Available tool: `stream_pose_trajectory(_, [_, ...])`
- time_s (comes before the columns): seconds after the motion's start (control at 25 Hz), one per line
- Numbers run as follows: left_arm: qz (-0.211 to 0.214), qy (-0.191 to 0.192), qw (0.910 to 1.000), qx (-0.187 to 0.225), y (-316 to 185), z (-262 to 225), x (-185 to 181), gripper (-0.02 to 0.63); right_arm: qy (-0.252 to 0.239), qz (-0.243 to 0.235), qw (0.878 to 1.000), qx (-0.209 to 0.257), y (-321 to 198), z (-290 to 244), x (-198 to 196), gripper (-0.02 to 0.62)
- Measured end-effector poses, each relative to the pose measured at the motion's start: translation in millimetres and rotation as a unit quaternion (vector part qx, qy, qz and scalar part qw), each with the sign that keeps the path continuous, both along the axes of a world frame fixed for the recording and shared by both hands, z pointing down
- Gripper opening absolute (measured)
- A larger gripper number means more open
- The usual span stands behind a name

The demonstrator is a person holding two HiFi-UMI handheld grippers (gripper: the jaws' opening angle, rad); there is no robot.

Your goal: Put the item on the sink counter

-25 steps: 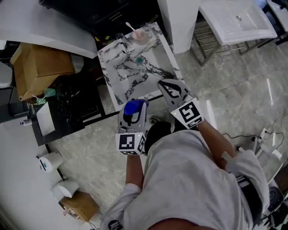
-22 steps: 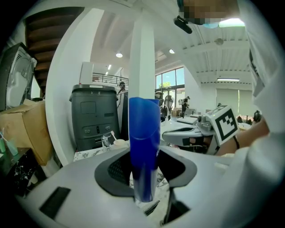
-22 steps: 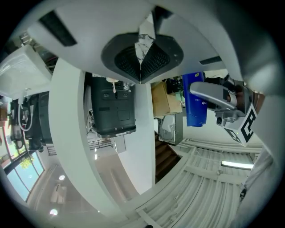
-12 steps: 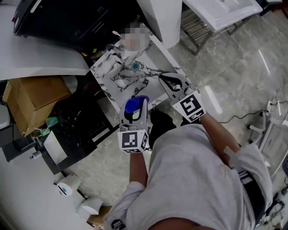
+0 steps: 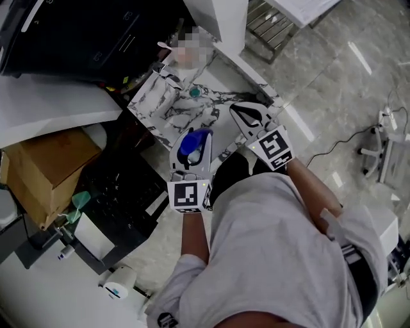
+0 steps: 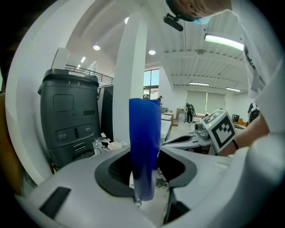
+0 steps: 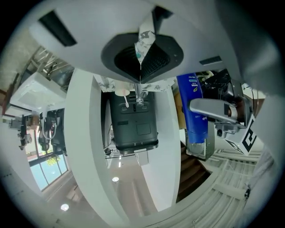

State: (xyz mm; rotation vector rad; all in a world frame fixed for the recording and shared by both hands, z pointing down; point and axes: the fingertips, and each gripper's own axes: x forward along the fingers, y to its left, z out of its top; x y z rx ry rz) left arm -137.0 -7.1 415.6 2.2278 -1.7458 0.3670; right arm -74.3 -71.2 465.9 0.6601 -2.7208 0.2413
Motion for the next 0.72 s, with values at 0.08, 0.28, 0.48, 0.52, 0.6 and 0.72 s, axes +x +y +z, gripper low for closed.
stream_pose_trajectory(0.08, [0.018, 0.002, 0.9998, 0.000, 1, 5, -10, 0.167, 0.006, 0.021, 1.000, -0.001, 3, 6, -4, 0.005])
stream_pose_trajectory(0.28, [0.073, 0.010, 0.9972, -0.008, 7, 21, -21, 0.167, 0.019, 0.070, 0.997, -0.005, 17, 15, -6, 0.005])
stream_pose_trajectory(0.48, [0.109, 0.017, 0.9937, -0.022, 5, 39, -23, 0.167, 0.032, 0.109, 0.994, -0.009, 25, 20, -1, 0.005])
stream_pose_trajectory(0.52, [0.111, 0.019, 0.9934, -0.024, 4, 42, -23, 0.167, 0.034, 0.108, 0.993, -0.010, 27, 22, -1, 0.005])
stream_pose_trajectory(0.6, [0.114, 0.019, 0.9930, -0.026, 0, 46, -24, 0.167, 0.037, 0.104, 0.994, -0.013, 29, 24, -2, 0.005])
stream_pose_trajectory(0.72, [0.118, 0.016, 0.9926, -0.025, -11, 52, -25, 0.167, 0.038, 0.097, 0.994, -0.019, 25, 29, -6, 0.005])
